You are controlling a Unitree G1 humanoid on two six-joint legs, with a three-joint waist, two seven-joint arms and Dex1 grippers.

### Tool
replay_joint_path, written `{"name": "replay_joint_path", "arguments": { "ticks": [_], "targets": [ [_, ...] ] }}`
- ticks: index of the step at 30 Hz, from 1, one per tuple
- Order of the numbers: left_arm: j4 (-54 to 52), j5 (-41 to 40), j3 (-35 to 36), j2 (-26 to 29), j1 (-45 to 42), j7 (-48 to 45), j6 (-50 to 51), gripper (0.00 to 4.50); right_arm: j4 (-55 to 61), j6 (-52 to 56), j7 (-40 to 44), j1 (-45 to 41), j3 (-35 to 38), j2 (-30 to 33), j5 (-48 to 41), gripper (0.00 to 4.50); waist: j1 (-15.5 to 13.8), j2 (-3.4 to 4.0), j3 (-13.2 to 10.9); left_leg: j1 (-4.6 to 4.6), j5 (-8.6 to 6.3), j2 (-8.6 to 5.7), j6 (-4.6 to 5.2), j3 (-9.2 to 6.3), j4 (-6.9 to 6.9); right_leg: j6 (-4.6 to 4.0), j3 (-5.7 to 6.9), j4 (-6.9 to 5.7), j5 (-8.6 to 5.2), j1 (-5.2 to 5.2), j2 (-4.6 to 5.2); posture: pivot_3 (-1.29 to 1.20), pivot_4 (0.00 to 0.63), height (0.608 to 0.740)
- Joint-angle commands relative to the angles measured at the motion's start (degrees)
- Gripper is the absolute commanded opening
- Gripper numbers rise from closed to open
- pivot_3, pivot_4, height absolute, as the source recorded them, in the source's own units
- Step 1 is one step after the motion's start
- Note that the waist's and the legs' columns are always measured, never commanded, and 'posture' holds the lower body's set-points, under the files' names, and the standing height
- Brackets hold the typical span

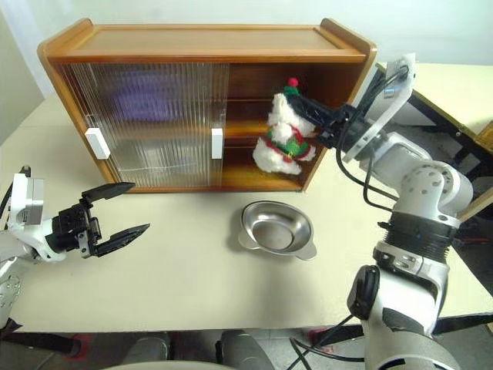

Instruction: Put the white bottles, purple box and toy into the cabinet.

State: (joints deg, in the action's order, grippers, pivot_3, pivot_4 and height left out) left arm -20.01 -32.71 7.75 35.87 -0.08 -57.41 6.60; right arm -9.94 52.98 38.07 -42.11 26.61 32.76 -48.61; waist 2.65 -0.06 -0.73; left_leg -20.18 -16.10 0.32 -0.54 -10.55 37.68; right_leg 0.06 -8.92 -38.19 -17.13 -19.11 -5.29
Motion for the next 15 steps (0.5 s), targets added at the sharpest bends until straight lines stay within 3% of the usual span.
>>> {"name": "replay_joint_path", "arguments": {
  "ticks": [1, 15],
  "targets": [
    [0.0, 0.7, -0.5, 0.3, -0.2, 0.2, 0.4, 4.50, -3.0, -6.3, -4.1, -2.5, 1.6, -3.4, 1.3, 0.01, 0.1, 0.02, 0.0, -0.01, 0.00, 0.00, 0.01, 0.00, 0.00, 0.01, -0.01, -0.01, 0.00, -0.02, 0.00, -0.07, 0.009, 0.740],
    [-1.0, 0.4, -0.4, 0.4, -0.1, 0.8, 0.9, 4.50, -24.9, -31.0, -21.7, -14.6, 7.7, -15.0, 4.7, 0.01, 0.3, 0.21, 0.1, -0.79, -0.02, 0.12, 0.04, -0.10, -0.01, -0.47, 0.09, -0.06, 0.53, -0.86, 0.07, -0.06, 0.009, 0.740]
  ]
}}
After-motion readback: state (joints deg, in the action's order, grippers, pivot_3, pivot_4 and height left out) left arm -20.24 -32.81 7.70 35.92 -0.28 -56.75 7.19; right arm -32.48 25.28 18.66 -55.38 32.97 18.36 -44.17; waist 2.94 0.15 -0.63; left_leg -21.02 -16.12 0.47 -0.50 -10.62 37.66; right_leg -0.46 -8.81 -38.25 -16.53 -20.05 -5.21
